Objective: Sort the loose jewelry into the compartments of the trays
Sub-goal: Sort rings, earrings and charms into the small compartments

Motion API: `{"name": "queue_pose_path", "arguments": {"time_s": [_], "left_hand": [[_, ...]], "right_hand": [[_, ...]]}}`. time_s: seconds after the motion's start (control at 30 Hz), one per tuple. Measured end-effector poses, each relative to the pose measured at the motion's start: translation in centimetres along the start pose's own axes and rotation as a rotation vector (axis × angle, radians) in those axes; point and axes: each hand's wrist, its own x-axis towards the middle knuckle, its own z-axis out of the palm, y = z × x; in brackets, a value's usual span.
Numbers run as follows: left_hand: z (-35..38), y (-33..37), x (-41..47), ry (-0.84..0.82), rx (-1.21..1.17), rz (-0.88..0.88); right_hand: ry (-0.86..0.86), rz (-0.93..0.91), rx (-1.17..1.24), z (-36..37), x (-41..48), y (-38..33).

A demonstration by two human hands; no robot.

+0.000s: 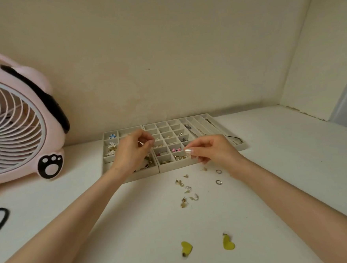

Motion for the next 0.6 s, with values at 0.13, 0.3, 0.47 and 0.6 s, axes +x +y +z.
{"name": "queue_pose_path", "arguments": {"time_s": [0.13,0.3,0.47,0.6], "left_hand": [[-0.3,-0.1,0.2,0.014,-0.007,-0.021],[-0.7,-0.9,0.5,0.031,0.001,-0.069],[-1.0,-1.7,1.0,0.028,-0.001,-0.091],[-0.9,-1.9,1.1,0.015,-0.003,-0.099]], "right_hand": [[0.019,-0.025,-0.194,2.2,3.9,-1.7],[0.078,0.013,-0.292,5.2,10.5,-1.6],[0.065,0.026,-0.392,6.7,13.7,-1.0],[0.031,0.032,-0.419,6.4,13.9,-1.1]]}}
